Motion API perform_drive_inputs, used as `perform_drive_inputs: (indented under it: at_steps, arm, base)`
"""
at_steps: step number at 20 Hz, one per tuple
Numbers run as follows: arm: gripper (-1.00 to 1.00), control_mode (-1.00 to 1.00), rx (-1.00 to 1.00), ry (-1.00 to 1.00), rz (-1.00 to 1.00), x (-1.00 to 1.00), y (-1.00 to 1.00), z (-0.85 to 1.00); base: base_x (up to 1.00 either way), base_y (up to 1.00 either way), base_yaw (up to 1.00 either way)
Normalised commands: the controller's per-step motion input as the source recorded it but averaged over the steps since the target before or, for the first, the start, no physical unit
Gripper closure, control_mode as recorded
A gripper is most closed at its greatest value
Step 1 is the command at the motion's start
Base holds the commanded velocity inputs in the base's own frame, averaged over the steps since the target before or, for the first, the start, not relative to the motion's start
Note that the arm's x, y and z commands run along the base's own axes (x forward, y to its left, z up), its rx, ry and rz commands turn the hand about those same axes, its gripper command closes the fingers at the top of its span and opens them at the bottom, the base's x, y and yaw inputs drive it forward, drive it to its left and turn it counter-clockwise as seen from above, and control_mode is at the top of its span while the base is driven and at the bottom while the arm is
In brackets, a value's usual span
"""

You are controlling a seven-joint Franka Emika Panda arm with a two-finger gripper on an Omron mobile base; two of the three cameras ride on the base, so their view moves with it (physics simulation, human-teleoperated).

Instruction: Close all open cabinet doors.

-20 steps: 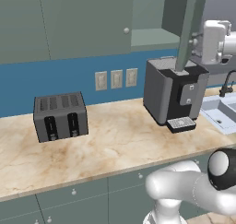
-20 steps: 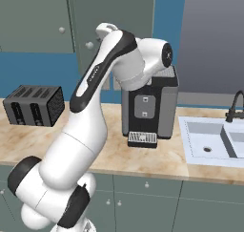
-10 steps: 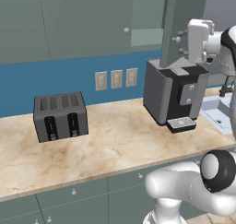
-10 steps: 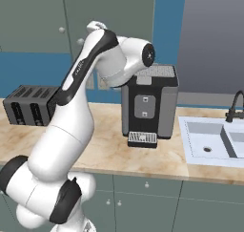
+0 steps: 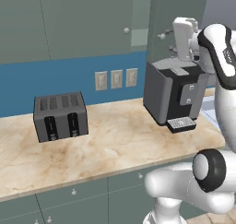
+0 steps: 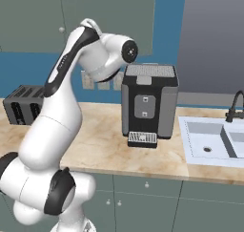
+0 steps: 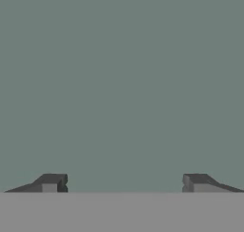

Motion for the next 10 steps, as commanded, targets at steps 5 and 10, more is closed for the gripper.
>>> perform_drive_inputs:
  at_steps: [5, 10]
  arm:
    - [-1.00, -1.00, -0.04, 0.00, -0.24, 0.54, 0.40, 0.00]
    - [-1.00, -1.00, -0.02, 0.00, -0.25, 0.58, 0.35, -0.01]
  base:
    - [0.00, 0.00, 0.00]
    - [0.00, 0.00, 0.00]
